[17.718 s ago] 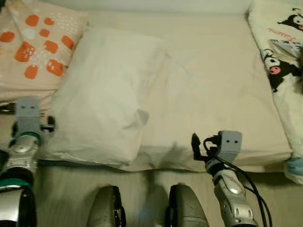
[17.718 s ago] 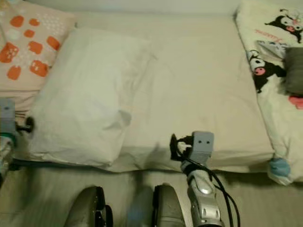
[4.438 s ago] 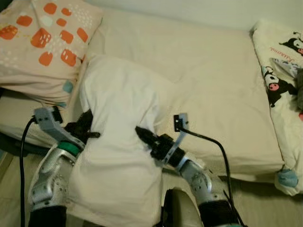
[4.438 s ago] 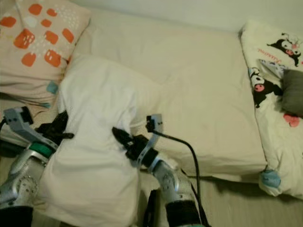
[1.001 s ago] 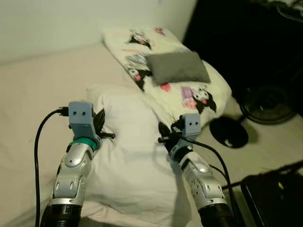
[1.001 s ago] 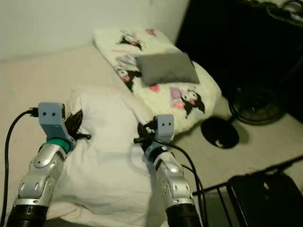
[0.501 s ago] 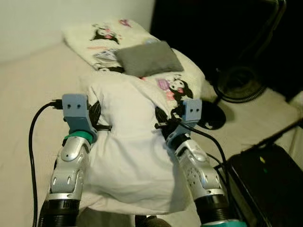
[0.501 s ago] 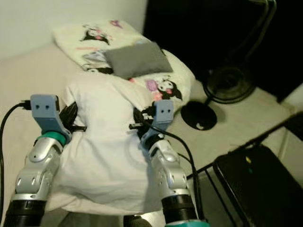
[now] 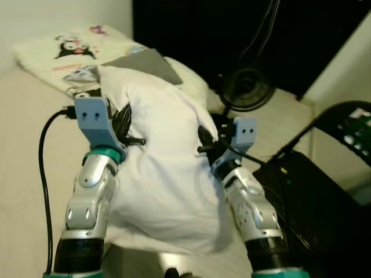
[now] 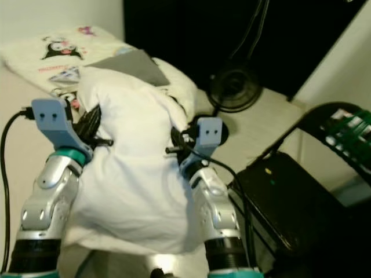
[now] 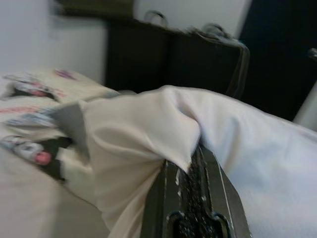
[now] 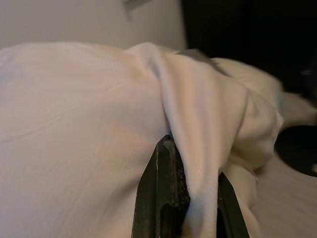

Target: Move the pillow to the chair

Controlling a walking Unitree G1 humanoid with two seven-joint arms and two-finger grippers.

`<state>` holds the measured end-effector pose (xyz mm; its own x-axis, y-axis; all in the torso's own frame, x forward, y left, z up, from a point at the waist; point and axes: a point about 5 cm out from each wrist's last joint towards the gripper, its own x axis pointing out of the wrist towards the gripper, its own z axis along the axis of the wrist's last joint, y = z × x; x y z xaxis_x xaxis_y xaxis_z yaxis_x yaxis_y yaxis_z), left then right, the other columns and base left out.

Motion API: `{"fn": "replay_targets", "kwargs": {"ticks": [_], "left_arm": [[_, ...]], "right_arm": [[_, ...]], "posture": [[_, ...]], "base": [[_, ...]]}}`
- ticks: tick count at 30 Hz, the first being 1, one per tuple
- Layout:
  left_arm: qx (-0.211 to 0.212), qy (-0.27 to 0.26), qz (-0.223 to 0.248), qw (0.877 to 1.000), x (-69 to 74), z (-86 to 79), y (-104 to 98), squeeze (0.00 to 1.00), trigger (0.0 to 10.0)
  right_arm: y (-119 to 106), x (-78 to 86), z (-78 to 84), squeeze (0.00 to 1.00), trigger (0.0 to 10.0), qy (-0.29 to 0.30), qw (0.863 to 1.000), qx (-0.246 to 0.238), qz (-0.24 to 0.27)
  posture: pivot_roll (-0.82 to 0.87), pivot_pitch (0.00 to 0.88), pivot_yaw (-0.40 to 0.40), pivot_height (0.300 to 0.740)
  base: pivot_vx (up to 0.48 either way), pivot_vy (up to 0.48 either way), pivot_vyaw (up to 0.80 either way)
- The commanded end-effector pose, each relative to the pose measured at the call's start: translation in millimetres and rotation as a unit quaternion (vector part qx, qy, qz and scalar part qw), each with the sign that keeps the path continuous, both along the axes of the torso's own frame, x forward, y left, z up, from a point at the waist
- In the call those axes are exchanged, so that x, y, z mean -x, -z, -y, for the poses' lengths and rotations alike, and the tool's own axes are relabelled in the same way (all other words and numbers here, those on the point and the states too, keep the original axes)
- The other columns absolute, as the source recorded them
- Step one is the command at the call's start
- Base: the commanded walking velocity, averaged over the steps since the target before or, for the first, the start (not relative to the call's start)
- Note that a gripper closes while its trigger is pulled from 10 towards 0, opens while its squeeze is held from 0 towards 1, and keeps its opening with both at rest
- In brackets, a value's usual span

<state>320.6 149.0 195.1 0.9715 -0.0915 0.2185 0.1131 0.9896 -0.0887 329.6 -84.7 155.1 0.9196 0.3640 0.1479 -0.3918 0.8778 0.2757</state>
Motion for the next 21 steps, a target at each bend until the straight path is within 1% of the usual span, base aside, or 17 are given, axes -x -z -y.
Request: {"fn": "replay_targets", "kwargs": {"ticks": [1,2,4,5,7,9,11,20,21], "left_arm": [[-0.005,0.028,-0.001,1.0,2.2,9.4,2.4,0.0,10.0],[-0.012,0.033,-0.017,0.999,1.9,11.5,9.1,0.0,10.0],[-0.013,0.033,-0.02,0.999,1.5,11.3,10.1,0.0,10.0],[-0.013,0.033,-0.02,0.999,1.5,11.3,10.1,0.0,10.0],[-0.018,0.029,-0.032,0.999,-0.9,8.2,13.7,0.0,10.0],[-0.022,0.027,-0.038,0.999,-2.2,6.5,15.7,0.0,10.0],[-0.028,0.023,-0.049,0.998,-4.8,2.9,18.6,0.0,10.0],[-0.041,0.025,-0.057,0.997,-7.8,2.1,18.5,0.0,10.0],[-0.045,0.024,-0.058,0.997,-8.4,3.4,16.7,0.0,10.0]], "right_arm": [[-2.1,2.6,-3.9,0.0,10.0,-0.004,1.0,0.001,0.012],[11.3,6.3,0.1,0.0,10.0,0.008,1.0,0.006,-0.004],[15.2,7.4,0.6,0.0,10.0,0.011,1.0,0.007,-0.008],[15.2,7.4,0.6,0.0,10.0,0.011,1.0,0.007,-0.008],[20.1,8.6,-0.1,0.0,10.0,0.018,1.0,0.006,-0.014],[21.4,8.7,-0.4,0.0,10.0,0.021,1.0,0.004,-0.015],[24.5,9.1,-0.8,0.0,10.0,0.028,0.999,-0.001,-0.019],[30.7,9.3,-3.2,0.0,10.0,0.038,0.999,-0.003,-0.021],[32.0,9.0,-3.0,0.0,10.0,0.039,0.999,-0.003,-0.021]], "posture": [[0.11,0.044,-0.026,0.74],[0.13,0.027,-0.008,0.74],[0.13,0.025,-0.004,0.74],[0.13,0.025,-0.004,0.74],[0.14,0.013,0.024,0.74],[0.14,0.013,0.024,0.74],[0.16,0.0,0.053,0.74],[0.17,0.0,0.076,0.74],[0.2,0.0,0.091,0.74]], "base": [[0.0,0.0,-0.8],[0.0,0.0,-0.8],[0.0,0.0,-0.8],[0.0,0.0,-0.8],[0.0,0.0,-0.8],[0.0,0.0,-0.8],[0.0,0.0,-0.8],[0.0,0.0,-0.8],[0.0,0.0,-0.8]]}}
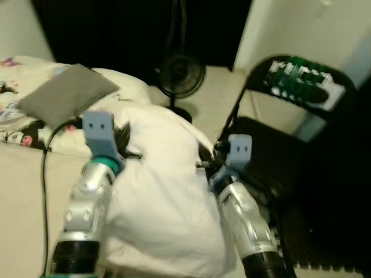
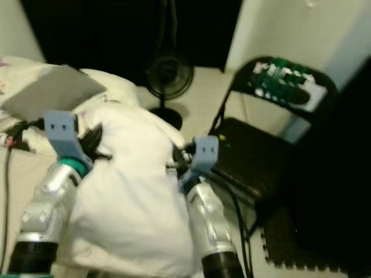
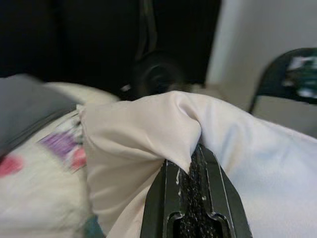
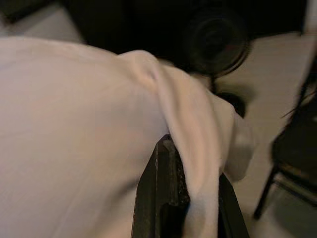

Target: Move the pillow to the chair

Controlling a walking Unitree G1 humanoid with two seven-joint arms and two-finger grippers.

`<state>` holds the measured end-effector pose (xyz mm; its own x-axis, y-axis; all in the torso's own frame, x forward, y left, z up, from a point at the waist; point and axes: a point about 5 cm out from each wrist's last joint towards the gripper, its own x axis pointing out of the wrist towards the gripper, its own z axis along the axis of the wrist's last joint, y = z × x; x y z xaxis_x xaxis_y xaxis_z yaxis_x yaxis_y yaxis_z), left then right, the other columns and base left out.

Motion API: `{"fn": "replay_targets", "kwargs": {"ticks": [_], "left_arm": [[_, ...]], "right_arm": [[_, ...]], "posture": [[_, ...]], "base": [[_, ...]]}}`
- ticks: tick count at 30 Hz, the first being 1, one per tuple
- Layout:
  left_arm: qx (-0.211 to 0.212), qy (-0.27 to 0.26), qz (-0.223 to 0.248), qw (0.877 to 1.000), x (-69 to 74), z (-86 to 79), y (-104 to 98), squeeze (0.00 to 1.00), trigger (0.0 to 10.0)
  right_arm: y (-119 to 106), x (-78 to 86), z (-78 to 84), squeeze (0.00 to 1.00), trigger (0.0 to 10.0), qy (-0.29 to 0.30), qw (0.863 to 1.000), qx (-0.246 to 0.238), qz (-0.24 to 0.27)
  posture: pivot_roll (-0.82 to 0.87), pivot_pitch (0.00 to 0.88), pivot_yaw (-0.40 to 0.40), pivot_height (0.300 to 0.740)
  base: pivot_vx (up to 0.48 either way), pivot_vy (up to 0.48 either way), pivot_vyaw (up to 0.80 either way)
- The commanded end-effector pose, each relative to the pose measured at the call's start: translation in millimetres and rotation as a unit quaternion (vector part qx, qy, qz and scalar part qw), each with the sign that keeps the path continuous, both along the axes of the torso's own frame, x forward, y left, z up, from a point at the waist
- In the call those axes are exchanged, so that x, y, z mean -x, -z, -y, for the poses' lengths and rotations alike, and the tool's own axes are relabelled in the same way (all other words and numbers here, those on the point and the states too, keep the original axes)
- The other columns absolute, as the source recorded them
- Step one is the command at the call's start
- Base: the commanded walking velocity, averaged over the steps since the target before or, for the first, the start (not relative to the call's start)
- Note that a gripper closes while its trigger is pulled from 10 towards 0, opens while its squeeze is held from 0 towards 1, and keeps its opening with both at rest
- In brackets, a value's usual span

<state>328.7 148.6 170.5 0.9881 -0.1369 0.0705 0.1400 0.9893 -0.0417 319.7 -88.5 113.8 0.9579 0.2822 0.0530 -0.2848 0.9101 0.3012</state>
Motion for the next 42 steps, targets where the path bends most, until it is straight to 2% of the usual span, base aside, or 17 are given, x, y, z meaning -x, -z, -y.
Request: {"fn": "replay_targets", "kwargs": {"ticks": [1,7,9,10,14,17,20,22,23,25,27,29,31,33,35,39,42], "left_arm": [[-0.013,0.007,0.013,1.0,-0.7,3.9,-9.2,0.0,10.0],[-0.035,0.004,0.021,0.999,-4.0,7.6,-24.7,0.0,10.0],[-0.037,0.004,0.021,0.999,-4.2,7.6,-25.5,0.0,10.0],[-0.045,0.001,0.016,0.999,-3.9,5.9,-27.0,0.0,10.0],[-0.055,-0.002,0.01,0.998,-2.7,2.7,-28.3,0.0,10.0],[-0.039,-0.017,0.0,0.999,-2.1,-6.1,-17.3,0.0,10.0],[0.028,-0.046,-0.019,0.998,-1.8,-21.7,3.6,0.0,10.0],[0.028,-0.046,-0.019,0.998,-1.8,-21.7,3.6,0.0,10.0],[0.038,-0.051,-0.033,0.997,-1.3,-23.3,12.5,0.0,10.0],[0.022,-0.039,-0.04,0.998,-1.2,-17.6,21.0,0.0,10.0],[-0.004,-0.015,-0.03,0.999,-3.5,-7.3,20.4,0.0,10.0],[-0.012,-0.006,-0.028,1.0,-5.9,-3.1,21.1,0.0,10.0],[-0.031,-0.005,-0.028,0.999,-8.5,-2.1,24.3,0.0,10.0],[-0.042,-0.026,-0.019,0.999,-12.6,-3.9,20.1,0.0,10.0],[-0.034,-0.066,-0.007,0.997,-13.3,-9.0,10.7,0.0,10.0],[-0.001,-0.086,-0.01,0.996,-9.2,-11.6,8.9,0.0,10.0],[-0.001,-0.093,0.009,0.996,-3.2,-10.0,5.7,0.0,10.0]], "right_arm": [[-8.5,-1.3,-6.6,0.0,10.0,-0.003,1.0,-0.006,0.028],[-5.1,-3.9,-2.8,0.0,10.0,0.009,1.0,-0.005,0.028],[-4.9,-4.1,-2.6,0.0,10.0,0.01,1.0,-0.005,0.029],[-5.4,-5.1,-3.2,0.0,10.0,0.01,0.999,-0.004,0.031],[-8.1,-7.1,-4.7,0.0,10.0,0.008,0.999,-0.003,0.037],[-12.6,-8.9,-6.1,0.0,10.0,0.006,0.999,-0.002,0.044],[-17.6,-13.2,-4.7,0.0,10.0,0.01,0.999,-0.009,0.046],[-17.6,-13.2,-4.7,0.0,10.0,0.01,0.999,-0.009,0.046],[-17.6,-14.2,-4.6,0.0,10.0,0.007,0.999,-0.004,0.045],[-17.0,-14.8,-4.7,0.0,10.0,-0.002,0.999,0.005,0.043],[-15.8,-14.5,-5.1,0.0,10.0,-0.013,0.999,0.01,0.04],[-15.3,-14.5,-6.4,0.0,10.0,-0.02,0.999,0.013,0.037],[-16.1,-14.6,-8.3,0.0,10.0,-0.026,0.999,0.015,0.038],[-17.4,-15.3,-9.1,0.0,10.0,-0.03,0.999,0.017,0.041],[-19.3,-16.8,-8.9,0.0,10.0,-0.029,0.998,0.015,0.045],[-23.5,-18.7,-10.1,0.0,10.0,-0.026,0.998,0.01,0.051],[-29.7,-19.4,-11.1,0.0,10.0,-0.022,0.998,-0.009,0.06]], "posture": [[0.2,0.0,0.091,0.74],[0.26,0.0,0.118,0.74],[0.26,0.0,0.118,0.74],[0.32,0.0,0.15,0.74],[0.3,0.0,0.139,0.74],[0.23,0.0,0.104,0.74],[0.18,0.012,0.071,0.74],[0.18,0.012,0.071,0.74],[0.16,0.022,0.065,0.74],[0.14,0.035,0.009,0.74],[0.14,0.043,-0.024,0.74],[0.12,0.05,-0.041,0.74],[0.12,0.05,-0.041,0.74],[0.14,0.047,-0.043,0.74],[0.15,0.043,-0.036,0.74],[0.15,0.044,-0.023,0.74],[0.15,0.044,-0.023,0.74]], "base": [[0.0,0.0,-0.8],[0.0,0.0,-0.8],[0.0,0.0,-0.8],[0.0,0.0,-0.8],[0.0,0.0,-0.8],[0.0,0.0,-0.8],[0.0,0.0,-0.8],[0.0,0.0,-0.8],[0.0,0.0,-0.8],[0.0,0.0,-0.8],[0.0,0.0,-0.8],[0.0,0.0,-0.8],[0.0,0.0,-0.8],[0.0,0.0,-0.8],[0.0,0.0,-0.8],[0.0,0.0,-0.8],[0.0,0.0,-0.68]]}}
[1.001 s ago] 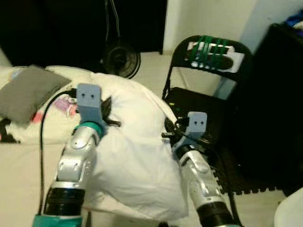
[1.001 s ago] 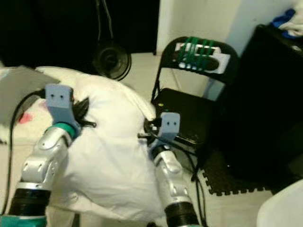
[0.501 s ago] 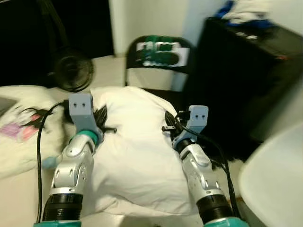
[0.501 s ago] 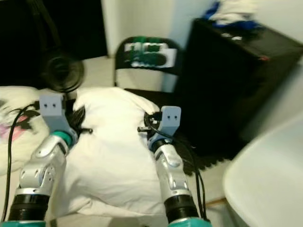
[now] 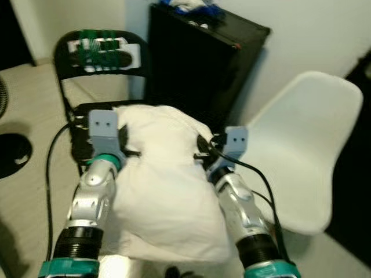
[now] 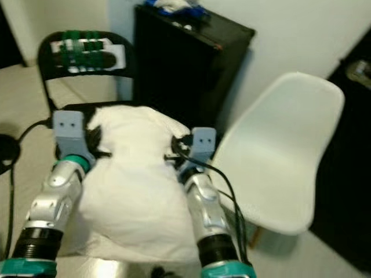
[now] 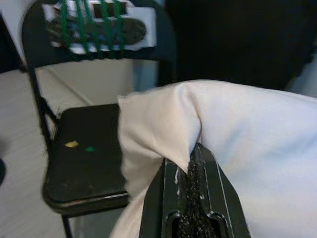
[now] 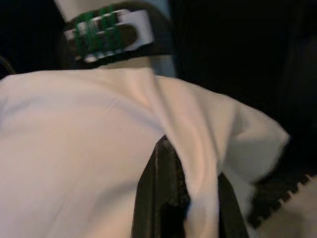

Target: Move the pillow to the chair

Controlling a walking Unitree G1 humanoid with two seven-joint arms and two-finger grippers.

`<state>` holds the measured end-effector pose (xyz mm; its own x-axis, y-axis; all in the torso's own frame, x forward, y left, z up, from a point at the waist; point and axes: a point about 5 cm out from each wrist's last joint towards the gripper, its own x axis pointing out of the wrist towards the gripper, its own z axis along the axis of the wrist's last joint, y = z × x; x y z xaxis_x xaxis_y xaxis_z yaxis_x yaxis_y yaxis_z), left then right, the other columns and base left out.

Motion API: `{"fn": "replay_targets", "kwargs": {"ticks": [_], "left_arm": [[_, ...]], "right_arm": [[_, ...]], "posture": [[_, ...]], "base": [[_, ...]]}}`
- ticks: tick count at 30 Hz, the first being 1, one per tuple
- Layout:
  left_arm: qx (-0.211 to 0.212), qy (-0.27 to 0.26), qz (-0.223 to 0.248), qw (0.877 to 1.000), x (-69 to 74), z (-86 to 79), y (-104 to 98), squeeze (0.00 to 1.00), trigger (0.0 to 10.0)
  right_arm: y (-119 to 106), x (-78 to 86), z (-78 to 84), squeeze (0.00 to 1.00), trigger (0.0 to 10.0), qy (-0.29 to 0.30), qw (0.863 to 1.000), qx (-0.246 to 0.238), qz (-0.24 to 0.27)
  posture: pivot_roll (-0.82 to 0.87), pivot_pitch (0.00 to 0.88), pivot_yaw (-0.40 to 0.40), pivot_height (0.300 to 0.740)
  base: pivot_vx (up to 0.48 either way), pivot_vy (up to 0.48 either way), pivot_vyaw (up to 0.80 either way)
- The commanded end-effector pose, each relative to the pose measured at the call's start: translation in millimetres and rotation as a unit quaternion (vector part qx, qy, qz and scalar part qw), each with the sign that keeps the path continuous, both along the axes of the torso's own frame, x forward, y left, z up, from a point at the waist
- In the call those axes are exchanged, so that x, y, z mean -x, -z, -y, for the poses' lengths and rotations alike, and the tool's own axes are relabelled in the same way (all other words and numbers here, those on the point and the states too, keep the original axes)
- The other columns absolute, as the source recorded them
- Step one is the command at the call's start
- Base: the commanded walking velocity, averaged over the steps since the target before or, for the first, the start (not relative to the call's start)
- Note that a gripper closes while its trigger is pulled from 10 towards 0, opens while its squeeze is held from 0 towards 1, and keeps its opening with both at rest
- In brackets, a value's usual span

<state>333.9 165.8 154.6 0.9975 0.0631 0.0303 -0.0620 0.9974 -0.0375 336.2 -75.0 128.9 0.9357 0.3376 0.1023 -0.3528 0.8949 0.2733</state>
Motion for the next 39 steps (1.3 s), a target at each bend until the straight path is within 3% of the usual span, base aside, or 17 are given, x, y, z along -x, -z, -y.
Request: {"fn": "replay_targets", "kwargs": {"ticks": [1,13,22,29,39], "left_arm": [[-0.001,0.007,0.029,1.0,2.0,7.2,-10.1,0.0,10.0],[-0.013,0.007,0.044,0.999,1.8,8.4,-15.2,0.0,10.0],[-0.006,0.008,0.044,0.999,1.8,9.0,-16.0,0.0,10.0],[-0.007,0.004,0.039,0.999,0.5,8.7,-14.4,0.0,10.0],[-0.005,0.013,0.038,0.999,0.4,10.1,-14.3,0.0,10.0]], "right_arm": [[-14.6,-2.8,2.4,0.0,10.0,0.007,0.999,-0.016,0.032],[-19.4,-3.0,-9.9,0.0,10.0,-0.025,0.999,-0.008,0.039],[-17.0,0.5,-15.0,0.0,10.0,-0.049,0.997,0.034,0.052],[-14.6,3.0,-19.4,0.0,10.0,-0.058,0.996,0.041,0.053],[-12.2,2.9,-15.4,0.0,10.0,-0.05,0.997,0.025,0.045]], "posture": [[0.15,0.044,-0.023,0.74],[0.16,0.049,-0.027,0.74],[0.16,0.036,-0.02,0.74],[0.16,0.027,-0.01,0.74],[0.16,0.021,-0.002,0.74]], "base": [[0.0,0.0,-0.63],[0.0,0.0,0.0],[0.0,0.0,0.18],[0.259,0.0,0.8],[0.259,0.0,0.0]]}}
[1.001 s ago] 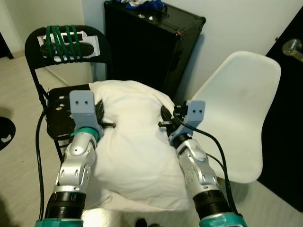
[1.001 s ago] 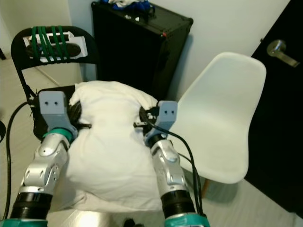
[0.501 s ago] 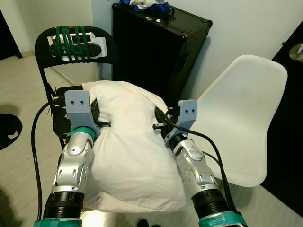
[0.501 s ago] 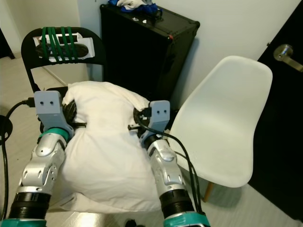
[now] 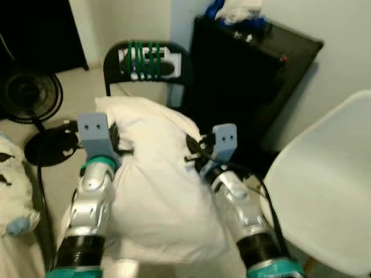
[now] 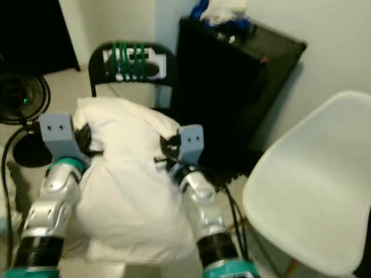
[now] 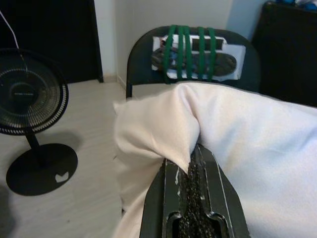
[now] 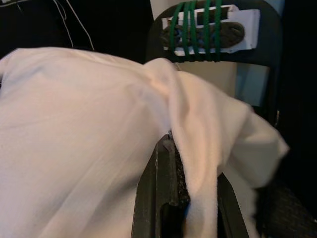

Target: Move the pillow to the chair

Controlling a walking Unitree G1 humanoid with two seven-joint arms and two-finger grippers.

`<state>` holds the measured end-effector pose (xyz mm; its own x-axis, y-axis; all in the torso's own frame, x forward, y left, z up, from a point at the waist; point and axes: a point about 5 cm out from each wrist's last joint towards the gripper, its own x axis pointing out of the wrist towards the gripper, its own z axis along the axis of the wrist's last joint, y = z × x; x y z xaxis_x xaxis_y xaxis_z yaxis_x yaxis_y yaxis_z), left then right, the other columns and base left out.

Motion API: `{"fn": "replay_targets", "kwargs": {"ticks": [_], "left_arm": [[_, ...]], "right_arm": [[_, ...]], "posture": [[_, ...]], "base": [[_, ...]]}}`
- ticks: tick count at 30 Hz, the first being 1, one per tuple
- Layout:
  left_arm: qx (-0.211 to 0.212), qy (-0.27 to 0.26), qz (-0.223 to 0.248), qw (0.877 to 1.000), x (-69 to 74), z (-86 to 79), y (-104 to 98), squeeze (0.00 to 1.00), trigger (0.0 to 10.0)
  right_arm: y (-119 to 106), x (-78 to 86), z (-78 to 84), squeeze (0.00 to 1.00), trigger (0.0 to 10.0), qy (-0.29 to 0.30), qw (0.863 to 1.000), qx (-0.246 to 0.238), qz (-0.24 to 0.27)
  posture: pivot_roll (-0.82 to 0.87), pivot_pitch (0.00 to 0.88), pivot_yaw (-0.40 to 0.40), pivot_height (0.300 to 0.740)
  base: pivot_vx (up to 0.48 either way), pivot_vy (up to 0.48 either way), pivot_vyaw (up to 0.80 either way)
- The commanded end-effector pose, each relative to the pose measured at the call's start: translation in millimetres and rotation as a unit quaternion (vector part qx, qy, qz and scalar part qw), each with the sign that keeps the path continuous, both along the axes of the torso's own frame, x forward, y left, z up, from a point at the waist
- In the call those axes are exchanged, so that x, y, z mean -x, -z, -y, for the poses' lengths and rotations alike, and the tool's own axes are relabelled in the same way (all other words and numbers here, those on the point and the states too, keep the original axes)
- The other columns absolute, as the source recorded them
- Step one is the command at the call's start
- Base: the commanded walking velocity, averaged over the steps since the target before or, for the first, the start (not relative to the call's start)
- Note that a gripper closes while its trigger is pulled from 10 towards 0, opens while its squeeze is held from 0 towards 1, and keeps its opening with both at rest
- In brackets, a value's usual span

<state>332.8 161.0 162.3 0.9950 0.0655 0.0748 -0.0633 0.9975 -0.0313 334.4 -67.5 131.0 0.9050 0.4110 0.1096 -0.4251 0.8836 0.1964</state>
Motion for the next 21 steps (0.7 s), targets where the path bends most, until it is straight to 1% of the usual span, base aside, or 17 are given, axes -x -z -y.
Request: {"fn": "replay_targets", "kwargs": {"ticks": [1,13,21], "left_arm": [[-0.001,0.015,0.016,1.0,-0.6,5.3,-6.6,0.0,10.0],[0.002,0.016,0.015,1.0,-2.1,6.1,-7.3,0.0,10.0],[0.004,0.018,0.01,1.0,1.6,7.9,-3.0,0.0,10.0]], "right_arm": [[-10.1,1.1,-7.8,0.0,10.0,-0.015,0.999,-0.011,0.026],[-6.9,2.6,-5.5,0.0,10.0,-0.008,1.0,-0.012,0.022],[-8.4,1.3,-1.5,0.0,10.0,0.0,1.0,-0.017,0.023]], "posture": [[0.16,0.021,-0.002,0.74],[0.16,0.03,0.007,0.74],[0.16,0.037,0.002,0.74]], "base": [[0.259,0.0,0.0],[0.26,0.0,0.0],[0.262,0.0,0.0]]}}
